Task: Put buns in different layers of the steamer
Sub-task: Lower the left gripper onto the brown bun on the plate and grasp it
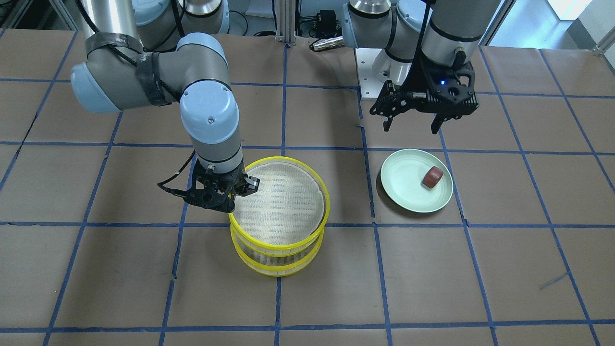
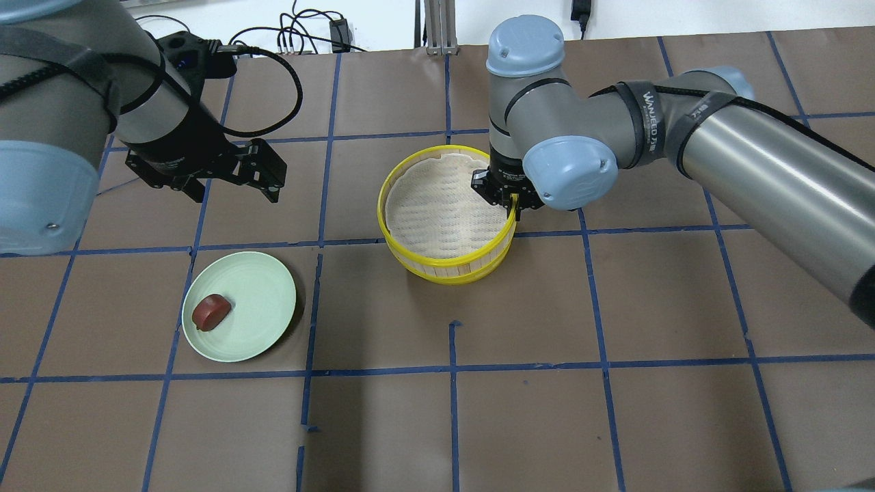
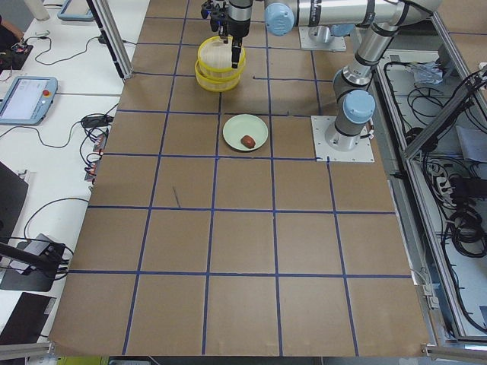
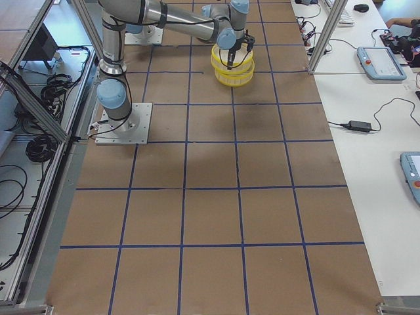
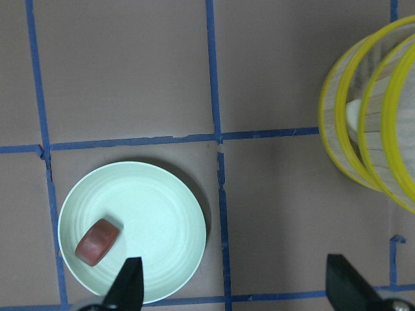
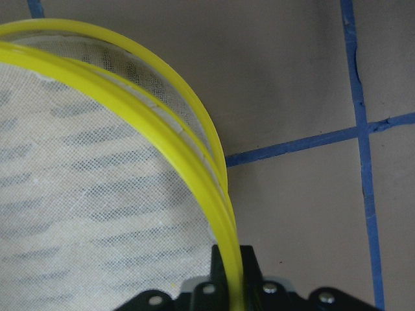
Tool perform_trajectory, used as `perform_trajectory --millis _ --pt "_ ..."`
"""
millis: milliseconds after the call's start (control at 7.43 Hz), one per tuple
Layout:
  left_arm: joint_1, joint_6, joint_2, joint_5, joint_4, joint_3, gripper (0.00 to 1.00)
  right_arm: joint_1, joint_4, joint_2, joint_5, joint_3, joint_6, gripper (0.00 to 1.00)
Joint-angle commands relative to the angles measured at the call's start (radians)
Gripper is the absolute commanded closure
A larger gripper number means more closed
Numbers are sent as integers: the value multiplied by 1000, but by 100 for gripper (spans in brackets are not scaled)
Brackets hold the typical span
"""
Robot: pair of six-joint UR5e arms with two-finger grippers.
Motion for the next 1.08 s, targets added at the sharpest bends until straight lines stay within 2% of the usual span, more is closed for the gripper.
perform_trajectory --millis 0,269,404,538,673,942 --pt "25 102 -36 0 -8 -37 0 -6 1 24 0 -34 -10 96" --pt "84 149 -125 5 49 -106 2 -14 -1 25 6 -31 -7 96" --pt "107 164 -146 37 49 -130 0 -29 -1 25 8 -28 -13 96" --pt "111 203 -162 162 49 -162 1 -35 -1 27 9 -28 -13 96" --pt "112 205 -186 193 54 -173 1 -35 -1 27 11 -24 -1 96" --pt "121 207 -247 200 54 -175 2 -35 1 25 14 -20 2 96"
